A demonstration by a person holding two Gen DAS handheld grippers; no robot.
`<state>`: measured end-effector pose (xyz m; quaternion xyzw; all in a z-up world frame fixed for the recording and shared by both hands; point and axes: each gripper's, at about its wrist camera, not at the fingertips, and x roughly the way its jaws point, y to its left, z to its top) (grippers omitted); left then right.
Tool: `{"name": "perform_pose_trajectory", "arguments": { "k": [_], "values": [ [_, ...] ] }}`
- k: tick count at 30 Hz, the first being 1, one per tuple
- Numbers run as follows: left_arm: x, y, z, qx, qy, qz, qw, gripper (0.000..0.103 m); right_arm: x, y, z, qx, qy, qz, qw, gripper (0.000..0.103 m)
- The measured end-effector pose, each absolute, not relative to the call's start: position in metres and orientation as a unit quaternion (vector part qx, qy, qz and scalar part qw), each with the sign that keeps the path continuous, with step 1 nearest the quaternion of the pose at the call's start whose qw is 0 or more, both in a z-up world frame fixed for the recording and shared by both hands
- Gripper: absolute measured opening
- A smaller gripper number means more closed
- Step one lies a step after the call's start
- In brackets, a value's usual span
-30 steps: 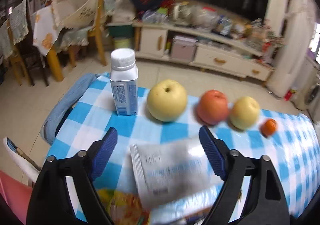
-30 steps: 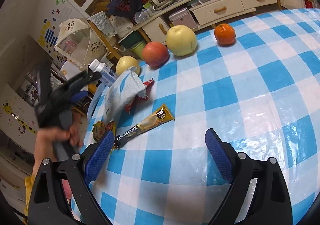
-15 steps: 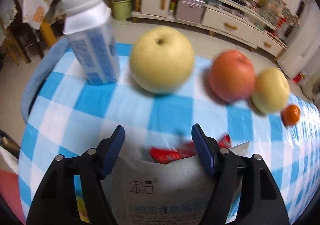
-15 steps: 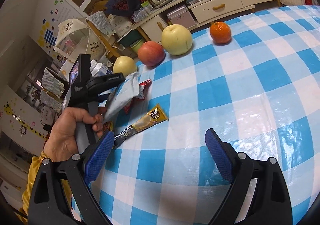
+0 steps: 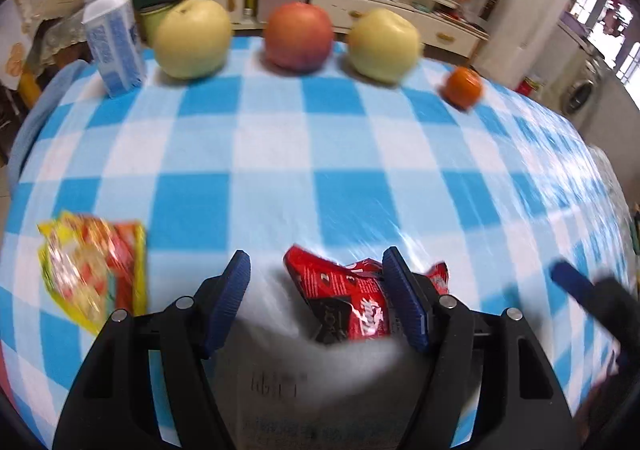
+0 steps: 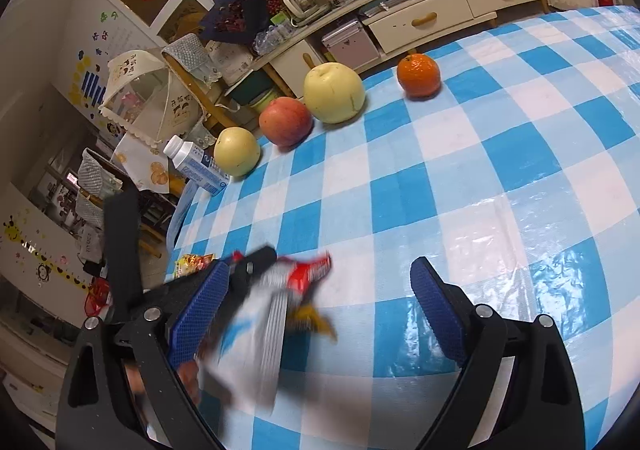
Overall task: Collect trash
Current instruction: 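Grip the yellow snack bag with the left tool while the right tool grips the red Teh Tarik bag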
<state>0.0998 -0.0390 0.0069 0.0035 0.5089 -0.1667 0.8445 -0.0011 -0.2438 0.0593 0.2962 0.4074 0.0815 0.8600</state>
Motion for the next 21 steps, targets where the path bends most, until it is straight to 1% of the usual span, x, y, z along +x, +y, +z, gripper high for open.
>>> {"name": "perform_pose_trajectory", "arguments": {
  "k": [2,5,9,15,21],
  "values": [
    [0.084,-0.040,0.007,-0.003,0.509,-0.189,0.840,0.069,0.000,-0.246,0.056,0.302,0.414,0.082,0.855,0.091],
    [0.064,-0.030,0.016,-0.003,0.484,-0.196,0.853,0.069,0.001,-0.243,0.053,0.303,0.428,0.098,0.846,0.091],
    [0.060,0.020,0.036,-0.055,0.451,-0.139,0.880,0.069,0.001,-0.231,0.053,0.280,0.439,0.115,0.846,0.091],
    [0.074,0.083,0.038,-0.127,0.445,-0.039,0.886,0.069,0.007,-0.191,0.049,0.207,0.466,0.155,0.846,0.091],
    [0.094,0.094,0.028,-0.135,0.451,0.004,0.882,0.069,0.010,-0.155,0.044,0.123,0.472,0.165,0.857,0.091]
  ]
}}
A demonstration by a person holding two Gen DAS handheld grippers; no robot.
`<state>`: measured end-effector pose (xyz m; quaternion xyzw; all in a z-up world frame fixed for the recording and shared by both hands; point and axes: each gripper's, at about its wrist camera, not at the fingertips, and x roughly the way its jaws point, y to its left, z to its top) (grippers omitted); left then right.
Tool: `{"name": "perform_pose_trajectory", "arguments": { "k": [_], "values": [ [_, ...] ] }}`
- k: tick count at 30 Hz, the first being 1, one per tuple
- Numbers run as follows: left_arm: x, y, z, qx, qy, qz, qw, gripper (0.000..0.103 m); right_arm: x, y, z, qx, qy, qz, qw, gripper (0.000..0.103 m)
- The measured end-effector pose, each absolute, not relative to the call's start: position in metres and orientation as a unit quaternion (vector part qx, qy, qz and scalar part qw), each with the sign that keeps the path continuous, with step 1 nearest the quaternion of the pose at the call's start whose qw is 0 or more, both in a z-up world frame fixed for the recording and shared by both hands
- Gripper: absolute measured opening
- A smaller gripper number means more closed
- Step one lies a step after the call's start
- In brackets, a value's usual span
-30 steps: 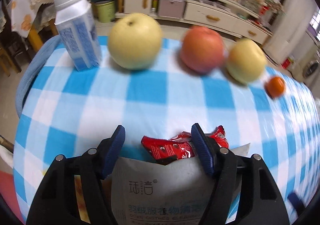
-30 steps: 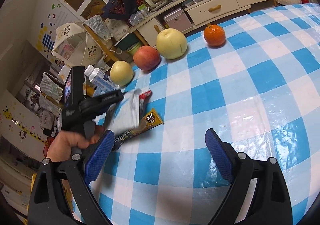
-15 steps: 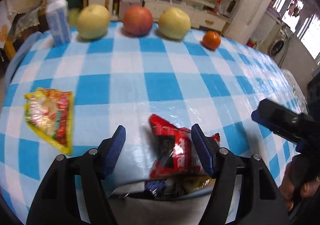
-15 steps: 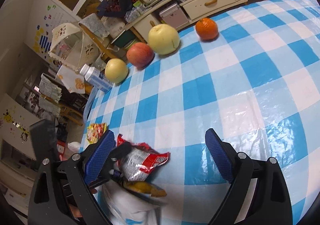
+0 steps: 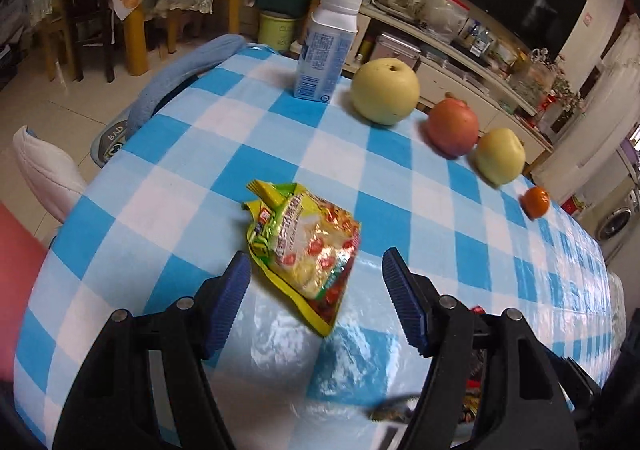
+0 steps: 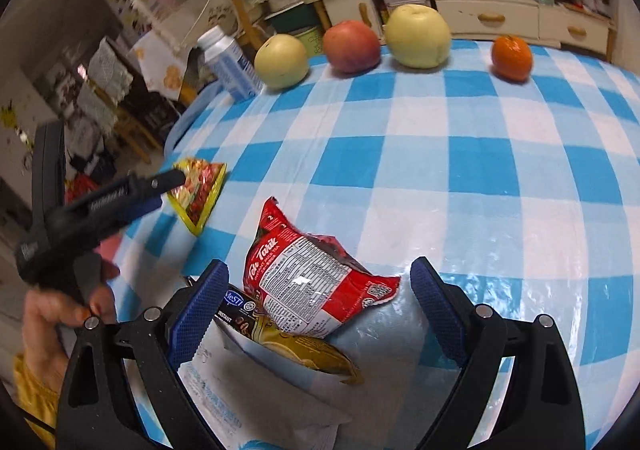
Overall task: Collect trash
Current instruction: 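Grip the yellow snack bag with the left tool while the right tool grips the red Teh Tarik bag, then carry the yellow bag and red Teh Tarik bag over the pink bucket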
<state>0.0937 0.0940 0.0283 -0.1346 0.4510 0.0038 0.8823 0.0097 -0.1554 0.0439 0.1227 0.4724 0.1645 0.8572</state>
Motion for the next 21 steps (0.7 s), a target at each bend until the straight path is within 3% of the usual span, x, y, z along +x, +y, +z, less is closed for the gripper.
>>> {"name": "perform_pose_trajectory", "arguments": {
  "k": [13,18,21],
  "values": [
    [0.137,0.075,0.000,-0.098,0.475,0.040,0.874,0.069,0.024,-0.130,0.023,0.047,0.488,0.161,0.857,0.091],
    [0.142,0.065,-0.001,-0.062,0.466,0.039,0.882,0.062,0.024,-0.122,0.018,0.014,0.490,0.162,0.856,0.091],
    [0.139,0.062,-0.001,-0.053,0.462,0.031,0.884,0.057,0.023,-0.117,0.018,-0.007,0.486,0.162,0.859,0.083]
  ]
}}
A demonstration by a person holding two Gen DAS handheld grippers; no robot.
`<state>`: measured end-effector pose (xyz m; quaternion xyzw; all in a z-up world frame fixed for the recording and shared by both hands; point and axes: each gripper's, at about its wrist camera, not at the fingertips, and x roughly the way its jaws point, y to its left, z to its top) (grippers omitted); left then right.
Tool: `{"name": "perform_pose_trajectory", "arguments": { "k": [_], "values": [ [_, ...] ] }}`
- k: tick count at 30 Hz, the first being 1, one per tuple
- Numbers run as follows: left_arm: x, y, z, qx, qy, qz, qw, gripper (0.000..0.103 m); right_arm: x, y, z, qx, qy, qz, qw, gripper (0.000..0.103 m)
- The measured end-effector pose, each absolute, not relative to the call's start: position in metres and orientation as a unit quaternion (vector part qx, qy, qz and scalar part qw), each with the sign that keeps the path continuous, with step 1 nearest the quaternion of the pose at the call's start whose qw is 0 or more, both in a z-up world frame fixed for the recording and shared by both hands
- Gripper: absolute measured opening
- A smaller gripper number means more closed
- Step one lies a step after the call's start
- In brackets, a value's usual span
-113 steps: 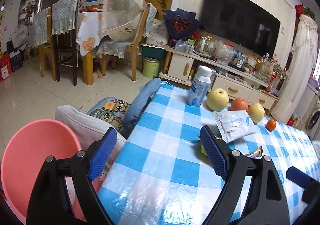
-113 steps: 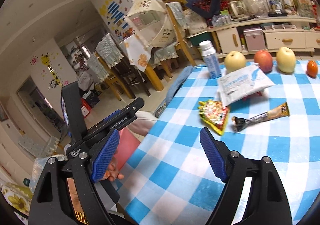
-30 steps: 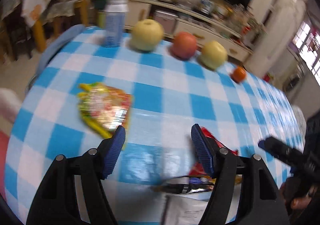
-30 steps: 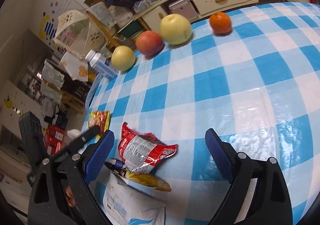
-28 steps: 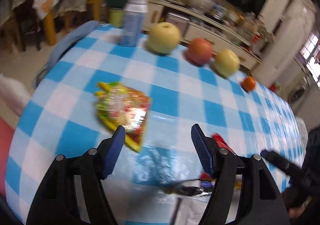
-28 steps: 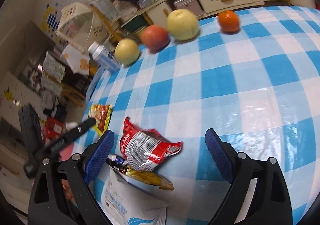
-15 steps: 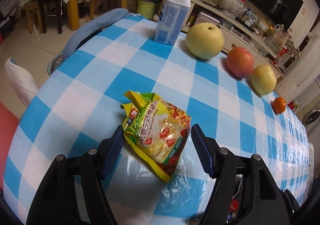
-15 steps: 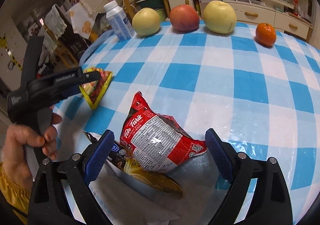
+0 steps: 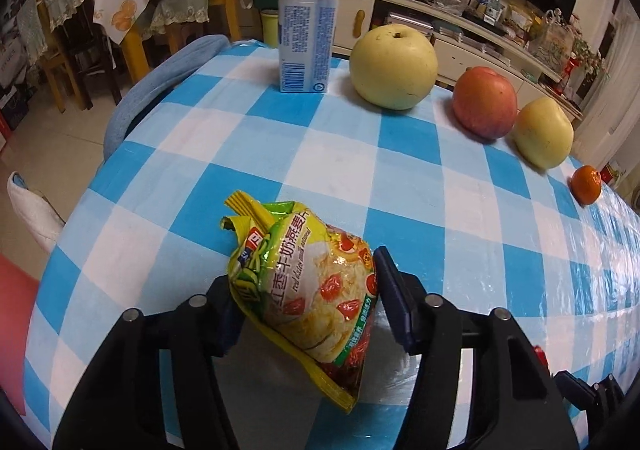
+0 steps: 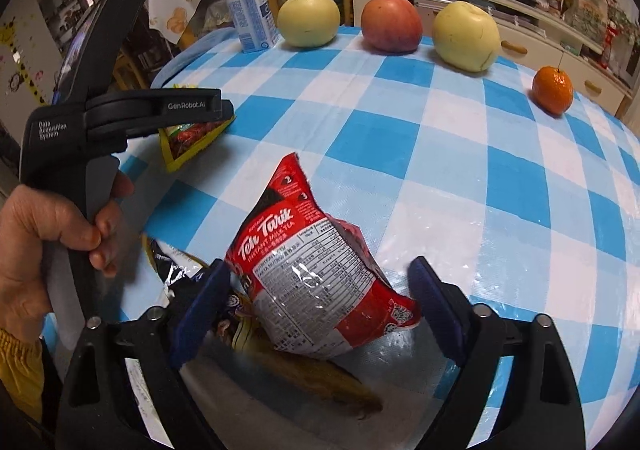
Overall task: Collect trash
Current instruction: 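Carry the yellow bag and red Teh Tarik bag over the pink bucket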
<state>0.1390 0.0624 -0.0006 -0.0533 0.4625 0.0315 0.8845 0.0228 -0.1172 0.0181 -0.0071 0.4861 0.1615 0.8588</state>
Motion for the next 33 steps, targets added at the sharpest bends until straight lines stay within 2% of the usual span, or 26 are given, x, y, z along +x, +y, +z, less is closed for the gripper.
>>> {"name": "perform_pose_trajectory", "arguments": {
  "k": [4,10,19,33],
  "values": [
    [0.136,0.066,0.000,-0.059,0.462,0.021,0.885,0.054,0.022,-0.117,0.019,-0.006,0.483,0.169,0.859,0.066],
    [0.124,0.070,0.001,-0.077,0.457,-0.002,0.886,0.051,0.020,-0.117,0.020,-0.005,0.480,0.177,0.859,0.058],
    [0.099,0.081,0.002,-0.096,0.450,-0.022,0.888,0.049,0.018,-0.114,0.020,-0.005,0.476,0.180,0.861,0.055],
    [0.043,0.101,0.023,-0.056,0.422,-0.007,0.905,0.048,0.001,-0.114,0.040,0.005,0.437,0.173,0.883,0.054]
  ]
}}
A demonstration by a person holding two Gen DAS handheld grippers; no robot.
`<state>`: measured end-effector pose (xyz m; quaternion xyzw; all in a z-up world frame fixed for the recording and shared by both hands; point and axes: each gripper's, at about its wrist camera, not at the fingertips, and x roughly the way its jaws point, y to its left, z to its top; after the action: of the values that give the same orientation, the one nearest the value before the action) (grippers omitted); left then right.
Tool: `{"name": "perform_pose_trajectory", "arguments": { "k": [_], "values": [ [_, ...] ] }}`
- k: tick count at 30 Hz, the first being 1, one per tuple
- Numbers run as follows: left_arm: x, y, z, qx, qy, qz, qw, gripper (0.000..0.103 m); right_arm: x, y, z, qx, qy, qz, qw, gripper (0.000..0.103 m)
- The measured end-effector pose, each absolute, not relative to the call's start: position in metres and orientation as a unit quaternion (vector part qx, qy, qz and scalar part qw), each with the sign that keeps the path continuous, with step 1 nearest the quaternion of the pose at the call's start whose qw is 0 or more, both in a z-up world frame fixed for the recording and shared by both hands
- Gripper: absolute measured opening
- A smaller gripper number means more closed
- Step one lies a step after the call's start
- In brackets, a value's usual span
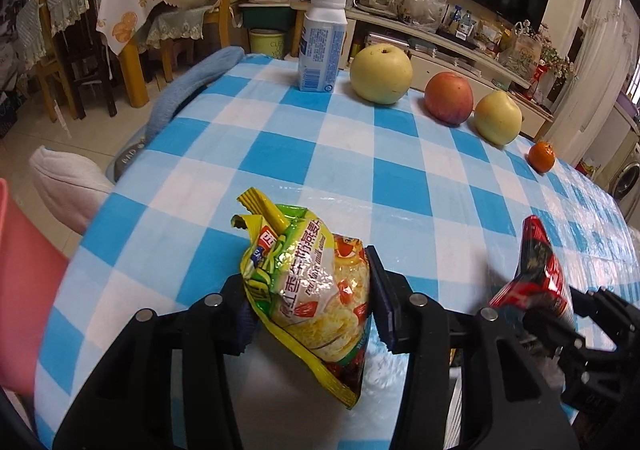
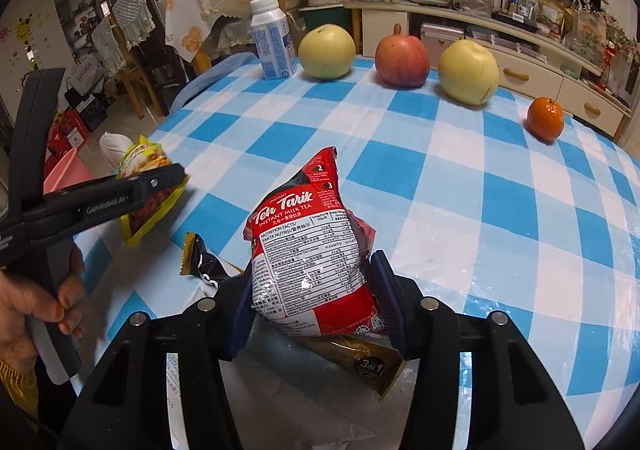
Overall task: Collect trash
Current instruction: 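Carry the yellow bag and red Teh Tarik bag over the pink bucket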
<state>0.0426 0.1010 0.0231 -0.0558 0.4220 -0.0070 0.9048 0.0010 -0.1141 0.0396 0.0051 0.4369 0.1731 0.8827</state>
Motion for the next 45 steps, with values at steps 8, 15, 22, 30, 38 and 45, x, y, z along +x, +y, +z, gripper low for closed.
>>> {"name": "perform_pose_trajectory", "arguments": {
  "k": [8,15,22,30,38,45],
  "values": [
    [0.010,0.113,0.048,-0.039,0.392,0.006,0.919,0.049,-0.010,-0.112,0.050,0.013,0.418,0.172,0.892,0.054],
    [-0.009,0.123,0.063,-0.019,0.365,0.022,0.930,0.049,-0.021,-0.104,0.054,0.013,0.410,0.176,0.895,0.054],
    [-0.019,0.141,0.070,-0.004,0.341,0.046,0.939,0.049,-0.032,-0.092,0.059,0.023,0.406,0.185,0.895,0.054],
    [-0.019,0.162,0.075,0.004,0.331,0.071,0.941,0.049,-0.041,-0.070,0.064,0.020,0.400,0.193,0.896,0.054],
    [-0.022,0.175,0.086,0.014,0.313,0.089,0.945,0.049,-0.049,-0.045,0.067,0.015,0.401,0.210,0.891,0.054],
    [-0.025,0.191,0.097,0.016,0.300,0.112,0.947,0.049,-0.056,-0.016,0.074,0.005,0.398,0.228,0.889,0.054]
  ]
}}
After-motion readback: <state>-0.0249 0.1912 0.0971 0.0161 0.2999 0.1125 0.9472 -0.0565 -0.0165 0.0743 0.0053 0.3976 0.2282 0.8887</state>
